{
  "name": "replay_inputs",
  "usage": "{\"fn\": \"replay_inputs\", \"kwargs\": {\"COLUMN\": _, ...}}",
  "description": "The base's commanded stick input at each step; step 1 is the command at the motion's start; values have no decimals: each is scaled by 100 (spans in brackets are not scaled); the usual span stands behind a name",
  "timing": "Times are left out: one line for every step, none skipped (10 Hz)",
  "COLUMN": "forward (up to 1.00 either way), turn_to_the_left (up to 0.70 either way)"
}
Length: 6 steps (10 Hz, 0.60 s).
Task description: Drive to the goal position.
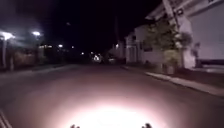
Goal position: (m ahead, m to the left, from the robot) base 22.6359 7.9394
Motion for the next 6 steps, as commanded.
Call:
{"fn": "replay_inputs", "kwargs": {"forward": 70, "turn_to_the_left": 0}}
{"fn": "replay_inputs", "kwargs": {"forward": 70, "turn_to_the_left": 0}}
{"fn": "replay_inputs", "kwargs": {"forward": 70, "turn_to_the_left": 0}}
{"fn": "replay_inputs", "kwargs": {"forward": 70, "turn_to_the_left": 0}}
{"fn": "replay_inputs", "kwargs": {"forward": 70, "turn_to_the_left": 0}}
{"fn": "replay_inputs", "kwargs": {"forward": 70, "turn_to_the_left": 0}}
